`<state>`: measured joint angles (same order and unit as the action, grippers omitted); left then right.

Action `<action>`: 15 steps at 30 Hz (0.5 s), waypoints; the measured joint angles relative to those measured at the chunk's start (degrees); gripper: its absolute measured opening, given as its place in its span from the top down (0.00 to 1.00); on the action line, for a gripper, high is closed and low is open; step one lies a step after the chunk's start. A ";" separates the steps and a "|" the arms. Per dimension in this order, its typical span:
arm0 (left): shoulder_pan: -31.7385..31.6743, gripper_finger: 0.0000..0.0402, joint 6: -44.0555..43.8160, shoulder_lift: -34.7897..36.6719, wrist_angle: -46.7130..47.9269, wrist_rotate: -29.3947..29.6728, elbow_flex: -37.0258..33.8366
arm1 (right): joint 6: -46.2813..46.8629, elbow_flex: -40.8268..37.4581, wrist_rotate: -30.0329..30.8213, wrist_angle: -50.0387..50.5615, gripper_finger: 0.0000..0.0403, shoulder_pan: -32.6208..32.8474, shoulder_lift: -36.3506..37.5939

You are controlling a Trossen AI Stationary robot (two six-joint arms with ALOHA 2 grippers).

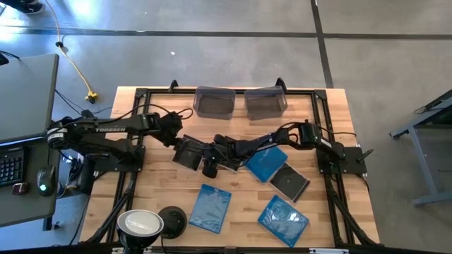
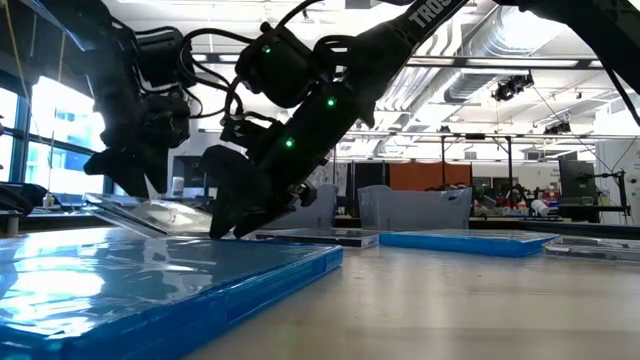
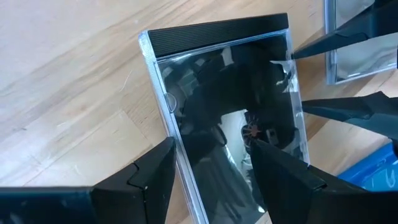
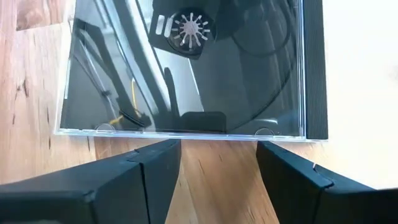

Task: Pick & place jewel cases by type
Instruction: Put the top left black cd case into the left black bin

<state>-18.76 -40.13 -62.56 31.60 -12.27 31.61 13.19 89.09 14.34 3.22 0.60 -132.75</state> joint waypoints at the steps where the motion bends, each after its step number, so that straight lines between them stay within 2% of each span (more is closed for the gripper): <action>1: 0.02 0.50 0.59 -0.01 0.94 0.05 0.60 | -0.13 0.01 -0.03 0.00 0.48 0.00 0.00; 15: 0.04 0.50 4.36 0.08 5.80 1.11 6.70 | -0.04 0.07 0.14 0.37 0.48 0.11 0.00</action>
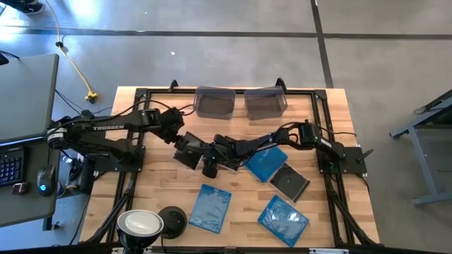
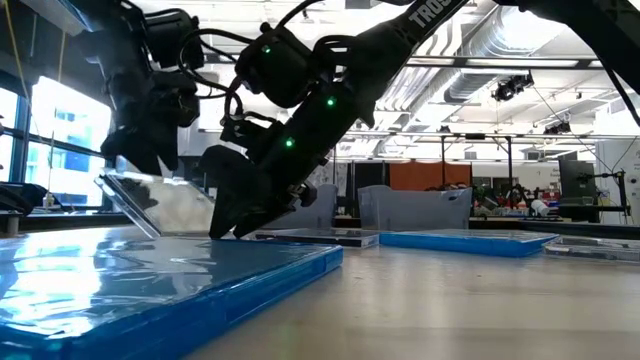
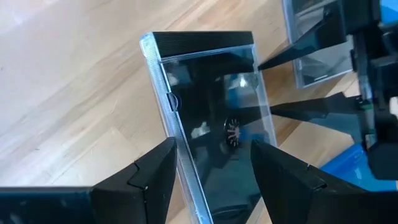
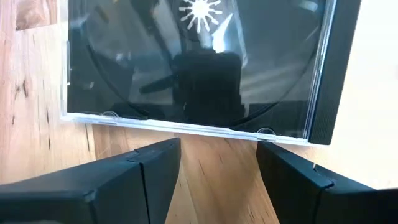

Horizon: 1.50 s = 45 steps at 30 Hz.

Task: Pick & place jewel cases by type
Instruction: Put the top left black cd case into the left black bin

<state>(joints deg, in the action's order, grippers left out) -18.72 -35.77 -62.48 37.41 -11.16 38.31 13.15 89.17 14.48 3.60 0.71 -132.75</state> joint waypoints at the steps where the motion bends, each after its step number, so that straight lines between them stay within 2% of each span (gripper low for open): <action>1: 0.00 0.50 0.00 0.00 0.00 0.04 0.18 | 0.02 0.00 0.08 0.00 0.48 0.10 0.00; 10: -0.02 0.50 2.56 0.02 0.02 0.13 1.22 | -0.02 0.00 3.64 0.02 0.48 1.14 -0.04; 17: -0.02 0.50 2.56 0.01 0.13 -0.56 1.22 | 0.41 0.01 3.14 0.28 0.48 1.16 -0.04; 27: -0.02 0.50 4.50 0.00 -0.54 -1.97 1.22 | 5.71 0.22 3.78 4.08 0.48 1.07 -0.01; 37: -0.01 0.50 4.48 0.00 -1.66 -2.51 1.22 | 5.68 0.15 0.67 5.13 0.48 0.95 0.11; 42: -0.02 0.50 5.05 0.00 -1.68 -2.58 1.22 | 0.79 0.07 -2.26 5.32 0.48 0.90 0.54; 45: -0.02 0.50 5.45 0.00 -1.81 -2.59 1.22 | -0.36 0.00 -0.71 5.39 0.48 1.25 1.19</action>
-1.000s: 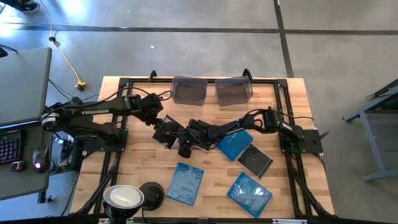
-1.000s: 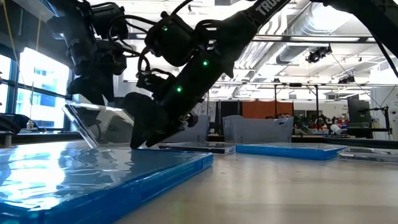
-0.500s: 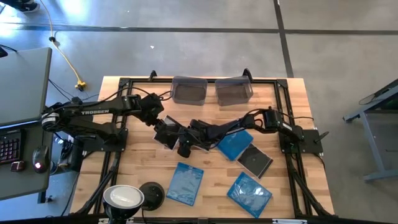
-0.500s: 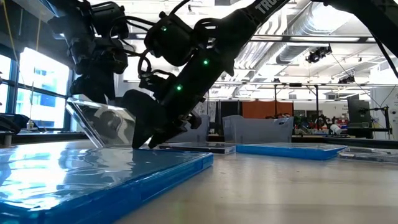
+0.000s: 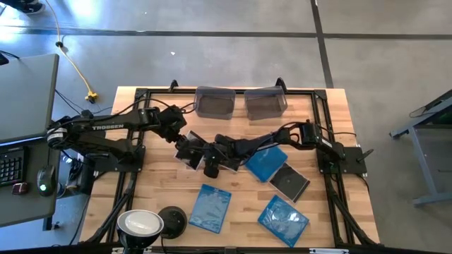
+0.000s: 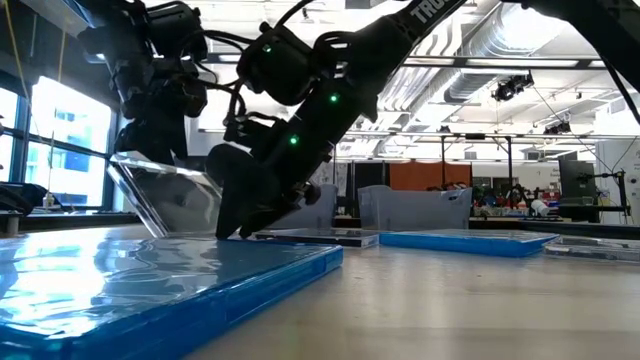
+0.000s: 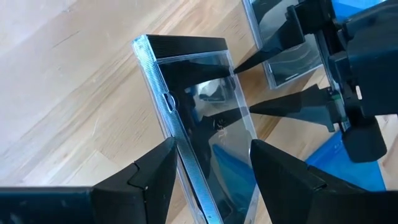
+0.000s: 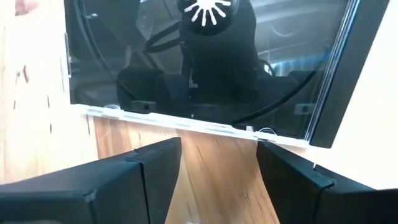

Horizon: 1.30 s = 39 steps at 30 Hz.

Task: Pick & place jewel cases by type
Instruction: Put the top left black cd case into the left black bin

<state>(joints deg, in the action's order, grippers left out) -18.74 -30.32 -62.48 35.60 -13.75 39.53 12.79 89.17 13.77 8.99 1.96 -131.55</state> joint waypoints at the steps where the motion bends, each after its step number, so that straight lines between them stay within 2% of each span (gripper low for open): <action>1: 0.00 0.50 0.09 0.00 -0.25 -0.17 0.00 | -0.74 -0.11 0.74 0.42 0.48 0.10 0.55; 9: 0.04 0.50 0.12 0.02 -4.56 -4.13 -0.04 | -2.33 -0.35 1.59 2.27 0.48 0.20 2.67; 23: 0.04 0.50 0.10 -0.79 -8.28 -3.71 -0.02 | 0.19 -0.29 4.20 4.01 0.48 0.00 3.00; 30: 0.00 0.50 1.81 -2.63 -10.94 -3.16 0.00 | -1.00 -0.09 8.06 1.69 0.48 -0.04 3.31; 39: 0.00 0.50 2.11 -2.91 -10.13 -1.59 -0.02 | -1.50 -0.09 8.21 0.83 0.48 -0.04 3.31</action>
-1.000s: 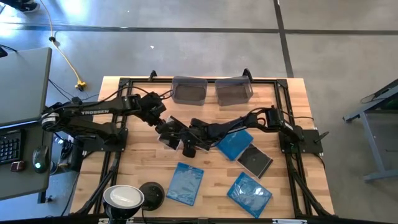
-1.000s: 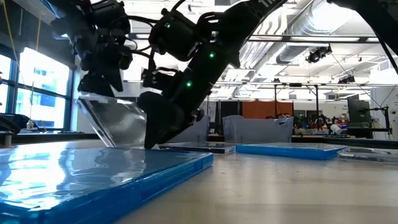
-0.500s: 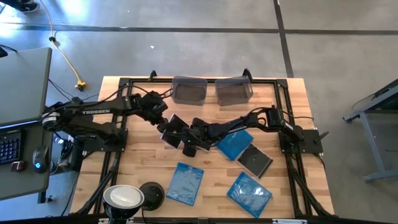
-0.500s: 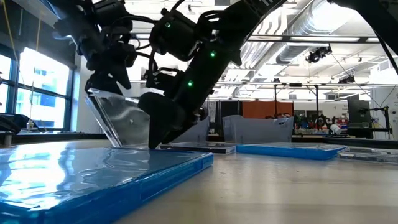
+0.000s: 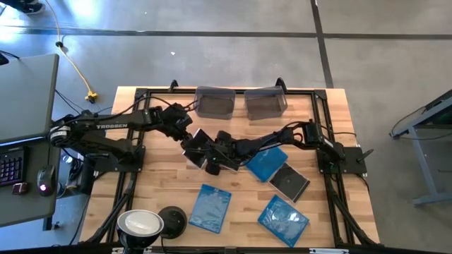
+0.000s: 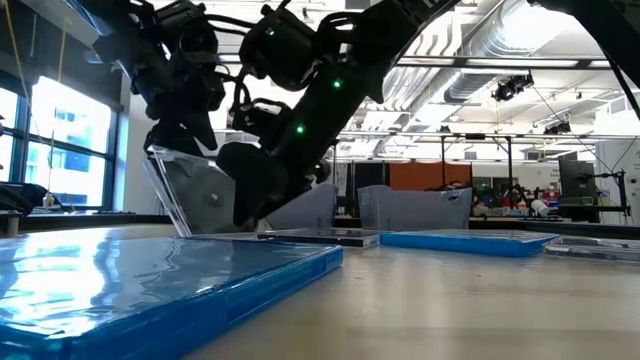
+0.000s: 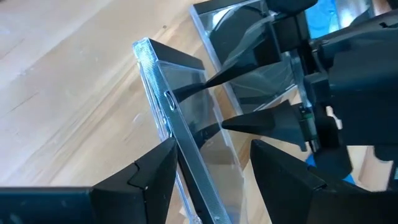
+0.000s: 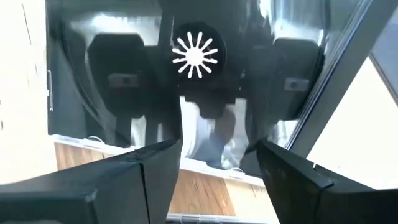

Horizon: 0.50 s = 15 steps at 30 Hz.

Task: Pick & place jewel cases by type
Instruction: Put the top left black cd case into the left black bin

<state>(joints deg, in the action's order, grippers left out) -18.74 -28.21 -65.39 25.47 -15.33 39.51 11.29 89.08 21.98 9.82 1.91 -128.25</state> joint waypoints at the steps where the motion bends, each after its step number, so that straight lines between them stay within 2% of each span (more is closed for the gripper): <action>1: 0.00 0.50 0.53 0.00 0.36 0.39 0.00 | 0.00 0.00 0.00 -0.21 0.48 0.00 0.00; 5: 0.02 0.50 3.12 -0.04 0.55 0.50 -0.04 | -0.80 0.11 0.02 -0.26 0.48 -0.02 0.00; 8: 0.02 0.54 4.01 -0.02 0.60 0.75 -0.04 | -1.27 0.11 0.04 -0.22 0.48 -0.02 0.00; 15: 0.00 0.75 4.07 0.00 0.64 1.24 -0.04 | -1.29 0.11 0.07 0.10 0.48 0.00 0.00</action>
<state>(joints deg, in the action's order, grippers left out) -18.74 -24.14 -65.39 26.11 -14.09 39.46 10.00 89.19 22.04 9.92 1.91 -128.25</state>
